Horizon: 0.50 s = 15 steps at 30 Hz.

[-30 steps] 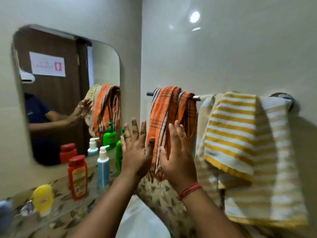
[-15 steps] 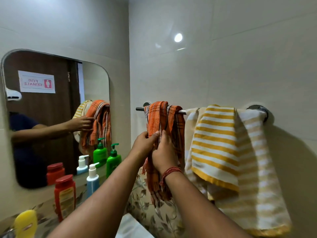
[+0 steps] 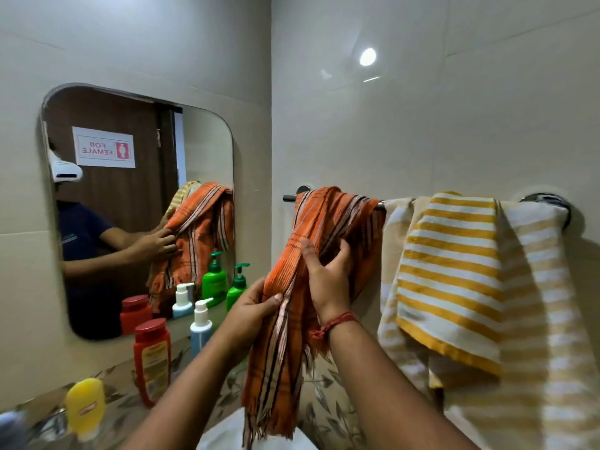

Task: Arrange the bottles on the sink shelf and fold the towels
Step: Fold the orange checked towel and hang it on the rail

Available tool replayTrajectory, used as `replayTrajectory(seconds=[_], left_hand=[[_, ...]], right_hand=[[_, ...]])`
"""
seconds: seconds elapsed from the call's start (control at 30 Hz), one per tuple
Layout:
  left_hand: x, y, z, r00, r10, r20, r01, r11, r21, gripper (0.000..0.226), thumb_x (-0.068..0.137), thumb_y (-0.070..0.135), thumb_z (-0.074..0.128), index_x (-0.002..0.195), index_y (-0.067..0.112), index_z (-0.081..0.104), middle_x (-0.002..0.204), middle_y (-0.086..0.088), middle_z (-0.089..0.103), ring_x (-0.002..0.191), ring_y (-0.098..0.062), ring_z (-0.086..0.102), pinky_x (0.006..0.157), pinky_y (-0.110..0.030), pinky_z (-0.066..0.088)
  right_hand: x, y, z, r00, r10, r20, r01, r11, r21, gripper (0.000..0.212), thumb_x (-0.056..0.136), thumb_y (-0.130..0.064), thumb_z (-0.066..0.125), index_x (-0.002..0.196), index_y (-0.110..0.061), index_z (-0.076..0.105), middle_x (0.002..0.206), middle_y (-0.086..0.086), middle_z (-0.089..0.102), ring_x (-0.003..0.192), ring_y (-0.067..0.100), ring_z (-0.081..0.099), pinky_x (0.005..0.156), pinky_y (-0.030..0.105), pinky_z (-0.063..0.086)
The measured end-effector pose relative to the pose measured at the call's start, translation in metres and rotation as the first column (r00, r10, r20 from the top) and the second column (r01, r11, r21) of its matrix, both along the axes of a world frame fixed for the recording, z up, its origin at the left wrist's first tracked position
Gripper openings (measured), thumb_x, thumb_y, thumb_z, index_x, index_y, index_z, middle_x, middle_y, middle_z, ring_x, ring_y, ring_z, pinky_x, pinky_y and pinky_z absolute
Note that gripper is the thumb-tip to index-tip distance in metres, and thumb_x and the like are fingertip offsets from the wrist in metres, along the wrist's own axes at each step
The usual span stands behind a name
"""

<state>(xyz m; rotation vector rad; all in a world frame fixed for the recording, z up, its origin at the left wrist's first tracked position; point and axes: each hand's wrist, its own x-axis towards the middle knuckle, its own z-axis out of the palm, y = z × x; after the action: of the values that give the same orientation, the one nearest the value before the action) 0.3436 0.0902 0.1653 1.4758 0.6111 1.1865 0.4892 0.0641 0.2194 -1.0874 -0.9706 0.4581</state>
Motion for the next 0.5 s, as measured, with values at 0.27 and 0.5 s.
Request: replayTrajectory(seconds=[0.27, 0.5], left_hand=[[-0.050, -0.022, -0.040, 0.996, 0.051, -0.073, -0.052, 0.999, -0.003, 0.038, 0.095, 0.008, 0.060, 0.122, 0.034, 0.067, 0.121, -0.003, 0.073, 0.115, -0.023, 0.067, 0.087, -0.030, 0.056], [-0.044, -0.047, 0.009, 0.953, 0.026, 0.302, -0.016, 0.999, -0.034, 0.046, 0.088, 0.041, 0.061, 0.124, 0.013, 0.067, 0.126, -0.016, 0.068, 0.114, -0.030, 0.066, 0.088, -0.039, 0.058]], right_hand=[[-0.025, 0.014, 0.020, 0.990, 0.137, -0.042, -0.140, 0.987, -0.079, 0.044, 0.091, -0.034, 0.067, 0.128, -0.011, 0.061, 0.124, 0.007, 0.068, 0.114, 0.026, 0.064, 0.105, 0.044, 0.048], [-0.050, -0.015, -0.004, 0.902, 0.171, 0.396, -0.207, 0.977, 0.051, 0.030, 0.094, -0.027, 0.063, 0.119, -0.012, 0.068, 0.123, 0.005, 0.070, 0.111, 0.015, 0.064, 0.091, 0.020, 0.044]])
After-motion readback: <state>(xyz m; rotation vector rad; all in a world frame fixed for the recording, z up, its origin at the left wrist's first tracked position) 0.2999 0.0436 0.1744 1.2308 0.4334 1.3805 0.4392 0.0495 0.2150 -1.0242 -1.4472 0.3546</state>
